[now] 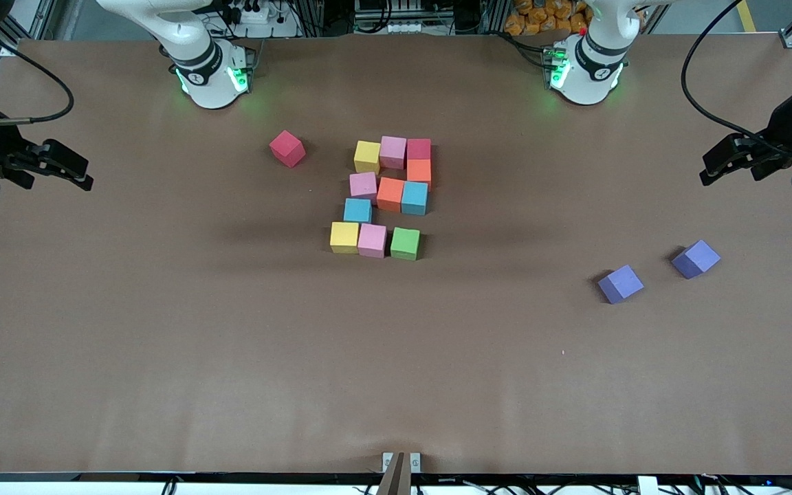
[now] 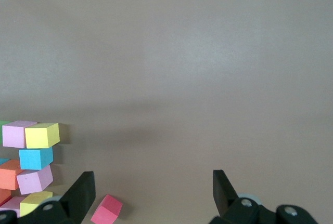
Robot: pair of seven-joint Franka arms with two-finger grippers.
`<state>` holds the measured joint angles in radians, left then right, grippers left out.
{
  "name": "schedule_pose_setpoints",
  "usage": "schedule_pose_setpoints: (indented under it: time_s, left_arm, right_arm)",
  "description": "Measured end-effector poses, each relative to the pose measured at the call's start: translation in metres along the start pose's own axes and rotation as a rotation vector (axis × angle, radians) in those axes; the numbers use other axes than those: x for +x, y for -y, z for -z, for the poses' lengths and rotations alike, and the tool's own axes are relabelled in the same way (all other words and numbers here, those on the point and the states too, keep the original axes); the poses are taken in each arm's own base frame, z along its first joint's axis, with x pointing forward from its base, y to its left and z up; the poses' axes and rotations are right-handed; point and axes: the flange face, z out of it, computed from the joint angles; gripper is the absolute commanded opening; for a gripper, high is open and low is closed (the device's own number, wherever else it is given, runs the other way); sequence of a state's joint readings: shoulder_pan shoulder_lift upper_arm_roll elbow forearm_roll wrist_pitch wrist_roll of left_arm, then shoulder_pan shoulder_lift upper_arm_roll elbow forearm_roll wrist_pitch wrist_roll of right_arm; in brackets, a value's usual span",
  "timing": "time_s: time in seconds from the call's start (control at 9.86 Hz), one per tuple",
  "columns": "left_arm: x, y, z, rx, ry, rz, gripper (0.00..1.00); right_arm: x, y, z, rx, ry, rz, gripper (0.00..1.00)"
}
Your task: Form number 2 with 11 blocks
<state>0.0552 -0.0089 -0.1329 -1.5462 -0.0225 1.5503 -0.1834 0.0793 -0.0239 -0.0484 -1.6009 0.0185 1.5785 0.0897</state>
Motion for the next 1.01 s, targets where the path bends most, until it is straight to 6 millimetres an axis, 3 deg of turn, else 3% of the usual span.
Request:
schedule_pose_setpoints:
  time_s: [1.01]
  left_arm:
    - [-0.003, -0.016, 0.000, 0.034, -0.007, -0.047, 0.82]
  right_arm:
    - [-0.001, -0.003, -0.001, -0.001, 0.009, -0.005, 1.00]
